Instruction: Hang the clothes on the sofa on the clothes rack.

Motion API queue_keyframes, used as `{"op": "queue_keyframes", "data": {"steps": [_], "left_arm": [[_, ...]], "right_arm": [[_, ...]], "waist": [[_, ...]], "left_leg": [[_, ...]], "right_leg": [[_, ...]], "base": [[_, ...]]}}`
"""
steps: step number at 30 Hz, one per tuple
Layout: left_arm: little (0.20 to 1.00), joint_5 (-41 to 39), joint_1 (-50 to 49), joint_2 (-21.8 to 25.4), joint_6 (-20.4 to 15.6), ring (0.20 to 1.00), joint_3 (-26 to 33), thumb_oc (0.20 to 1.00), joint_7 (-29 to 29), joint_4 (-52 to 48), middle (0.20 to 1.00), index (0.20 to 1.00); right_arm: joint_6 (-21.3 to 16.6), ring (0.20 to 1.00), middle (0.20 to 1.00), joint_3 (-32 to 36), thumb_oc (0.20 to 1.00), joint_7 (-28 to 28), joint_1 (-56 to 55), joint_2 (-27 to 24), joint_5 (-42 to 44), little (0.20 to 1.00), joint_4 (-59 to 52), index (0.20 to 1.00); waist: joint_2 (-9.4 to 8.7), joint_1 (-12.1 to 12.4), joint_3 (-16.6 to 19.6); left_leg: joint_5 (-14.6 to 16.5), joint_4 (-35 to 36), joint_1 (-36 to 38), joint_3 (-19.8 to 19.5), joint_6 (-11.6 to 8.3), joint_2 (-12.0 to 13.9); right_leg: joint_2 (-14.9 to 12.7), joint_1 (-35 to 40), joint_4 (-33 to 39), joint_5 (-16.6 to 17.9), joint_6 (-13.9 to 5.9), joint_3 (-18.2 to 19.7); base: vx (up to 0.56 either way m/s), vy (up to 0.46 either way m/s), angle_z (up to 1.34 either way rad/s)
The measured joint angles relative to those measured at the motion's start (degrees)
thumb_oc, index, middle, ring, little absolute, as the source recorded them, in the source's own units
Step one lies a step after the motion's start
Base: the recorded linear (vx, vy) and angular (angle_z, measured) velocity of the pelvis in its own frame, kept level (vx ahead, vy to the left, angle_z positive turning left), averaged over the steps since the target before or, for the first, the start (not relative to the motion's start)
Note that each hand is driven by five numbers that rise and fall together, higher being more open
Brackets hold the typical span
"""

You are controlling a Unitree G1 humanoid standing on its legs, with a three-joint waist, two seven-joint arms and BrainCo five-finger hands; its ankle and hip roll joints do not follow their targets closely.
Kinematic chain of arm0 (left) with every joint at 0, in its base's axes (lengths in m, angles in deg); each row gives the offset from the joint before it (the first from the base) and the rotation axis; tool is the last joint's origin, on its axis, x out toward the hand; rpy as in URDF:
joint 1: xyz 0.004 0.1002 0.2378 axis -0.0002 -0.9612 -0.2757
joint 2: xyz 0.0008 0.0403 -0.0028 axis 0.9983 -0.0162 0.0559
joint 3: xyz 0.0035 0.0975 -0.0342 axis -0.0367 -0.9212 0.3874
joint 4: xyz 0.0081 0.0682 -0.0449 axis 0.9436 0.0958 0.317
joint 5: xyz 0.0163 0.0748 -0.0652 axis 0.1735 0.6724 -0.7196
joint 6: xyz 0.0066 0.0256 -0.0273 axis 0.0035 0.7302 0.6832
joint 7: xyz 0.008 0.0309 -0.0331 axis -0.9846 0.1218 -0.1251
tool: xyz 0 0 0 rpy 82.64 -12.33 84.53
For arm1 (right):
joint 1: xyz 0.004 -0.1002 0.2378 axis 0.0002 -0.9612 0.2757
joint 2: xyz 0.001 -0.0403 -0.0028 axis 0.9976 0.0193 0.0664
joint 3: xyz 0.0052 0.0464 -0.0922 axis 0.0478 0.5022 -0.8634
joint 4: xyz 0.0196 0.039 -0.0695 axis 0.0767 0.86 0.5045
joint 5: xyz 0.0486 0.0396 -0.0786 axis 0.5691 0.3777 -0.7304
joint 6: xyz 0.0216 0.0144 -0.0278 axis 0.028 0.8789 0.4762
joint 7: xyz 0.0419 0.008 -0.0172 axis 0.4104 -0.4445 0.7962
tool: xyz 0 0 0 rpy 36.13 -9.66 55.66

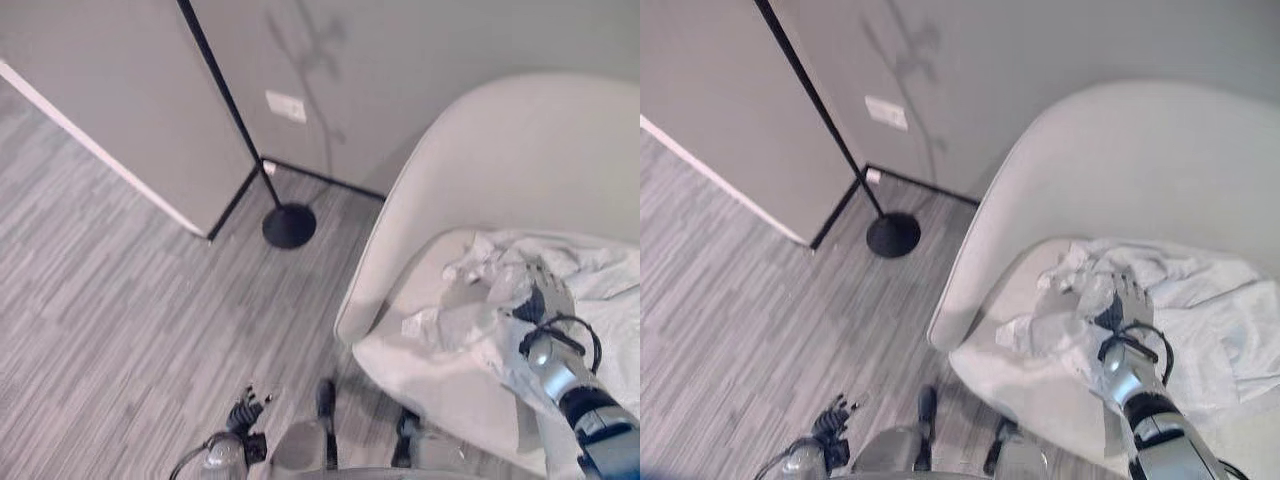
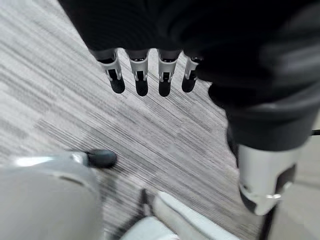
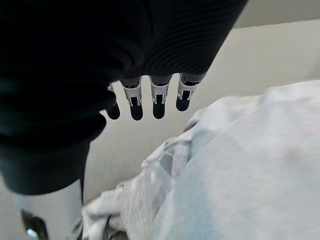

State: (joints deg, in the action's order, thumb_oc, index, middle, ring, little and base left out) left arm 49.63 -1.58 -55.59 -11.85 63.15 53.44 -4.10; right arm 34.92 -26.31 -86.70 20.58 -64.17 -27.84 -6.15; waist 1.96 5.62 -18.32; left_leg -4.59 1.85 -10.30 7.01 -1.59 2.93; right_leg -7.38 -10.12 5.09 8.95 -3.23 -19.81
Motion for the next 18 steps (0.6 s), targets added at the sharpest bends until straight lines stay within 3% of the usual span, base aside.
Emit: {"op": "queue_keyframes", "data": {"steps": [4, 10, 13, 14, 15, 18], "left_arm": [[1.000, -0.04, 3.30, 0.25, -1.20, 1.000, -0.05, 1.000, -2.26, 0.33, 1.000, 1.000], [1.000, -0.19, 6.18, 0.28, -2.13, 1.000, -0.36, 1.000, -4.58, -0.15, 1.000, 1.000], [1.000, -0.06, 7.75, 0.29, -2.32, 1.000, -1.64, 1.000, -5.25, -1.31, 1.000, 1.000], [1.000, 0.04, 7.86, 1.08, -2.57, 1.000, -3.80, 1.000, -5.89, -3.52, 1.000, 1.000], [1.000, 0.23, 7.89, 1.54, -2.75, 1.000, -4.69, 1.000, -6.13, -4.67, 1.000, 1.000], [1.000, 4.28, 8.20, 2.90, -3.02, 1.000, -7.86, 1.000, -7.28, -5.88, 1.000, 1.000]], "right_arm": [[1.82, 1.000, 1.000, -3.96, 1.000, -1.29, 6.19, -0.55, -4.14, 1.000, 5.96, 1.000], [6.57, 1.000, 1.000, -13.50, 1.000, -0.18, 6.13, 0.51, -14.38, 1.000, 11.24, 1.000], [7.21, 1.000, 1.000, -16.27, 1.000, 2.17, 5.40, 0.76, -19.51, 1.000, 12.74, 1.000], [7.48, 0.903, 0.903, -19.95, 0.903, 3.83, 5.32, 0.74, -22.23, 0.903, 16.30, 0.903], [7.82, 0.200, 0.200, -21.04, 0.200, 4.34, 4.94, 0.80, -23.40, 0.200, 17.13, 0.200], [8.17, 0.200, 0.200, -21.10, 0.200, 5.54, 4.52, 3.05, -25.35, 0.200, 21.90, 0.200]], "waist": [[0.32, 0.60, -5.25], [-0.51, 0.63, -6.93], [-1.12, 0.12, -7.22], [-1.23, 0.14, -7.29], [-1.29, 0.05, -7.32], [-1.60, 0.09, -7.49]], "left_leg": [[-0.73, -0.21, -2.64, -0.14, -0.18, 0.08], [-0.87, 0.16, -3.45, -0.11, -0.25, 0.09], [-0.87, 0.16, -3.50, -0.14, -0.25, 0.10], [-0.88, 0.15, -3.68, -0.21, -0.26, 0.10], [-0.91, 0.14, -3.93, -0.19, -0.31, 0.11], [-1.16, 0.11, -5.53, -0.27, -0.33, 0.14]], "right_leg": [[0.07, -2.46, 0.00, 0.74, 0.47, -0.15], [0.10, -3.46, 0.00, 0.77, 0.47, 0.03], [0.10, -3.48, 0.00, 0.76, 0.46, 0.04], [0.10, -3.61, 0.00, 0.76, 0.45, 0.01], [0.10, -3.88, 0.00, 0.78, 0.44, 0.03], [0.14, -5.38, 0.00, 0.90, 0.38, -0.01]], "base": [[-0.06, -0.022, 0.03], [0.00, -0.020, 0.00], [-0.01, -0.040, 0.00], [-0.03, -0.039, 0.01], [-0.03, -0.039, 0.00], [-0.02, -0.057, 0.01]]}}
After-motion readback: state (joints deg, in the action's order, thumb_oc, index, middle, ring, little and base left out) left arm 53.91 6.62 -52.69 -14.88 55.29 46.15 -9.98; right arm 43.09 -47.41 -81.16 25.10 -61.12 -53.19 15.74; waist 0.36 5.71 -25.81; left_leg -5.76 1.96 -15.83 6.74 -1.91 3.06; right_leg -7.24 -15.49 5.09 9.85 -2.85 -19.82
